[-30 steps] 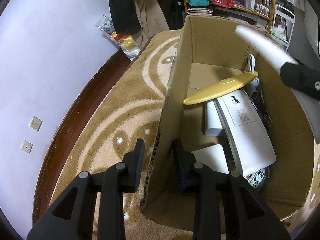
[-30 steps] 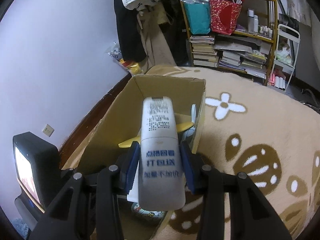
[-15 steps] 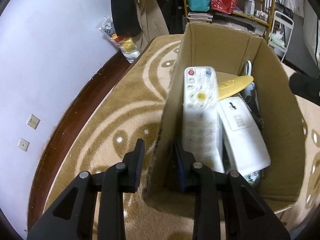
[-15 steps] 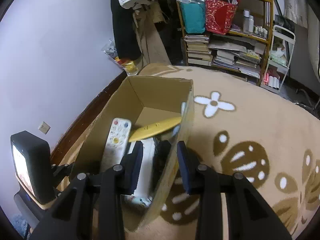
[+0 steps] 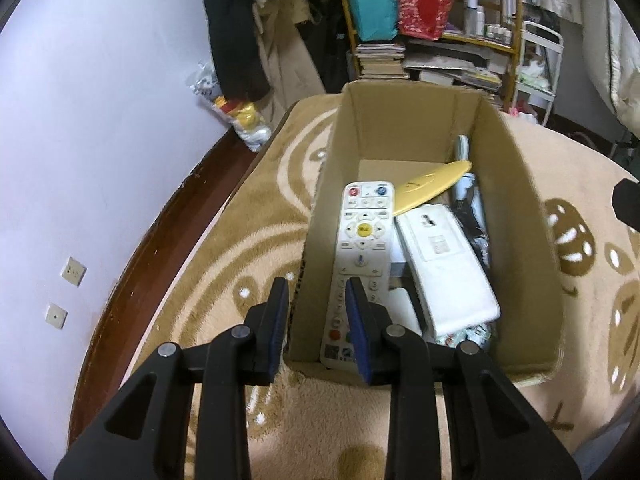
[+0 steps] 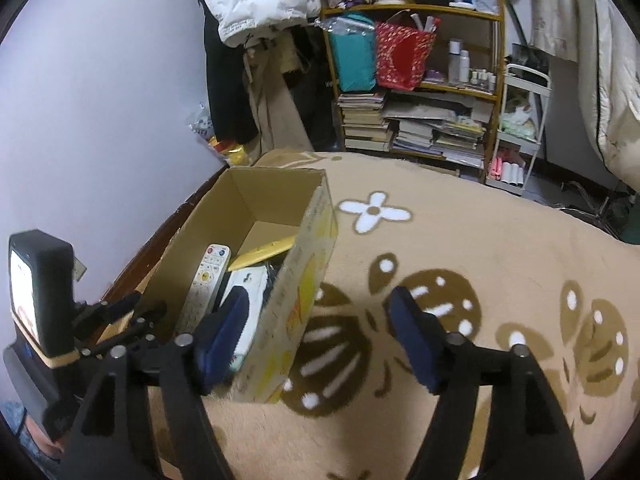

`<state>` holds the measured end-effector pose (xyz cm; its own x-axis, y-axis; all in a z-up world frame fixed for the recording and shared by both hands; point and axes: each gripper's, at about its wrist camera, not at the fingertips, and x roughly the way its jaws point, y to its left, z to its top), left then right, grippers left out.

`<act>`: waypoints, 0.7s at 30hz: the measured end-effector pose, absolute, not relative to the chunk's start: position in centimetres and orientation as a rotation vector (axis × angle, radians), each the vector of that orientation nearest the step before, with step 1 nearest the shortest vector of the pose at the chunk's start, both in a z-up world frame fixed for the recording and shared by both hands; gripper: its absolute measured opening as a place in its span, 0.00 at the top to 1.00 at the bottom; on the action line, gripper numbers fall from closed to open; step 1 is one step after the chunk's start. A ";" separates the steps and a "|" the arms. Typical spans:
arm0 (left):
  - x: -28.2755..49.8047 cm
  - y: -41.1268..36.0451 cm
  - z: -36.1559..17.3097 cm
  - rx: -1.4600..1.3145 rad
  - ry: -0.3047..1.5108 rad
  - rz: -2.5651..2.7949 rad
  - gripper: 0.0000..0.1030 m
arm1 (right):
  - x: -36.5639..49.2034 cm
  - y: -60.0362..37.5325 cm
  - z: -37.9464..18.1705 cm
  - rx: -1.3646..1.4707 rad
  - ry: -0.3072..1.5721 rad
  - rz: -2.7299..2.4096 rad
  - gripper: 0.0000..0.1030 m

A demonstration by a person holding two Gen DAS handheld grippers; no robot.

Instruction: Organize rigid objects

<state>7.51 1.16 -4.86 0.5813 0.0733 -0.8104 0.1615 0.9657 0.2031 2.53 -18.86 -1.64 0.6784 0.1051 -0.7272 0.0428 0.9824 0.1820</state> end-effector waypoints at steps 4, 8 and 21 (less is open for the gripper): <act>5.9 1.0 -3.3 0.276 0.899 -0.083 0.70 | 0.9 -19.8 -1.2 0.173 0.803 -0.004 0.13; 4.6 1.0 -2.0 0.265 0.849 -0.095 0.43 | -0.4 -20.2 -0.4 0.180 0.767 -0.004 0.02; 0.7 0.1 1.9 0.261 0.677 -0.126 0.01 | -5.7 -20.3 0.2 0.176 0.651 -0.048 0.00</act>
<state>0.72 0.13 1.88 0.7737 -0.0304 -0.6328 0.1989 0.9600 0.1971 -5.69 -20.33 0.17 0.7948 0.0106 -0.6068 0.0998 0.9840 0.1478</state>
